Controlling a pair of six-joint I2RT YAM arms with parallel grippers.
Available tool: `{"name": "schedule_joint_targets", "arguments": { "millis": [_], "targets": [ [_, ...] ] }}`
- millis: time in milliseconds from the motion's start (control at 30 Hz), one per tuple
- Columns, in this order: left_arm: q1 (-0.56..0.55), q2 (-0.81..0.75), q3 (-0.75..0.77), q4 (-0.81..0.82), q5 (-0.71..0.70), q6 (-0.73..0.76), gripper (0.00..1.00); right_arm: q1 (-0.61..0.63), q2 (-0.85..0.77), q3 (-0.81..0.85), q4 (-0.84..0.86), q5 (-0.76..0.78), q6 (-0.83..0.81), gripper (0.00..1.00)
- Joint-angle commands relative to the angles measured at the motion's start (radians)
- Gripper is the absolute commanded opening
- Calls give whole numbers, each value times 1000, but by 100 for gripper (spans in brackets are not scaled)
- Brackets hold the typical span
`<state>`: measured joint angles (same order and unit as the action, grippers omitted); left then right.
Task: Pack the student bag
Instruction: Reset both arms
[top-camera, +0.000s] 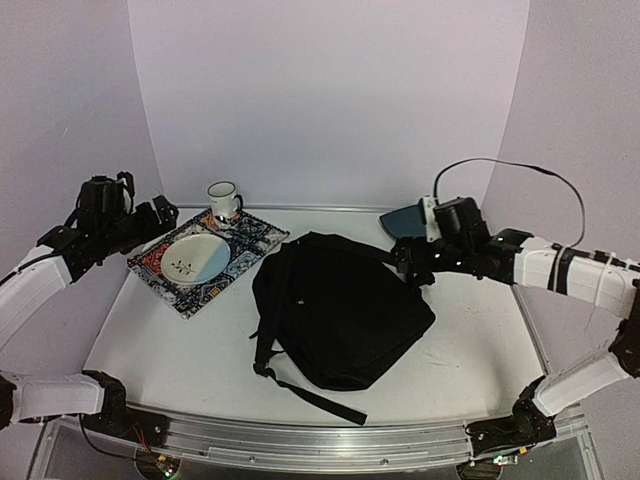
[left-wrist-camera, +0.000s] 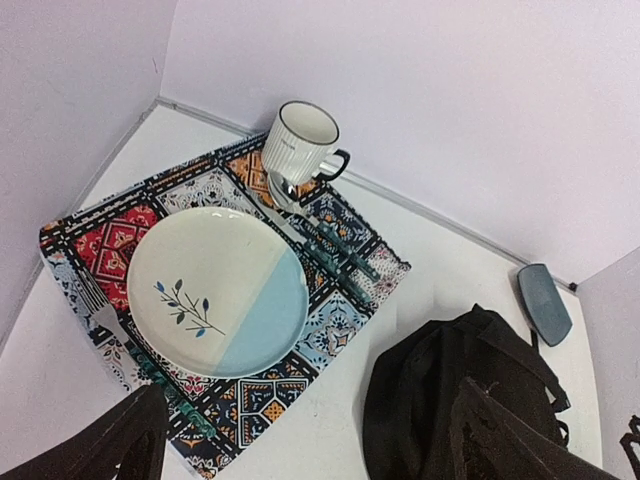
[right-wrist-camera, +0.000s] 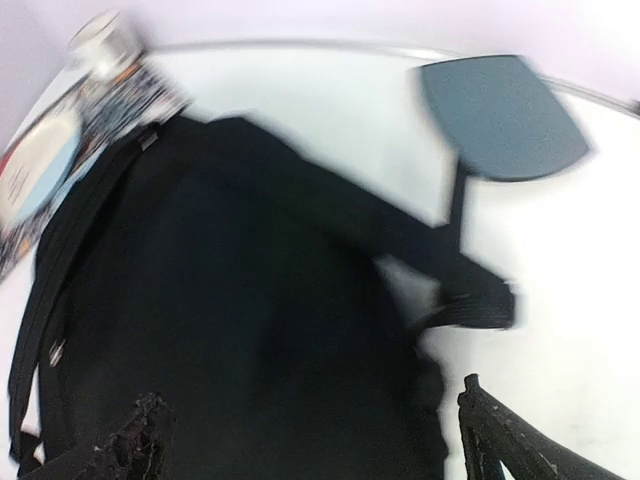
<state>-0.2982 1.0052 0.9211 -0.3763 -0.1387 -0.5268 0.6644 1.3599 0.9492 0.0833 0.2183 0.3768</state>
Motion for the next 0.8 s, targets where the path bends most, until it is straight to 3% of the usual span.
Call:
{"name": "schedule_joint_targets", "arguments": {
  "millis": [0,167,400,767],
  "targets": [
    [5,-140,57,-72,-69,49,99,-94,-230,-69,-38,55,73,98],
    [5,-292,90,-127,-192,111,99,-120,-464,-124,-111,198,63,98],
    [5,-473,5,-118,-356,168,100,-120,-661,-226,-145,310,60,98],
    [5,-523,-83,-76,-364,210,100,-119,-868,-382,-37,365,-3,98]
  ]
}}
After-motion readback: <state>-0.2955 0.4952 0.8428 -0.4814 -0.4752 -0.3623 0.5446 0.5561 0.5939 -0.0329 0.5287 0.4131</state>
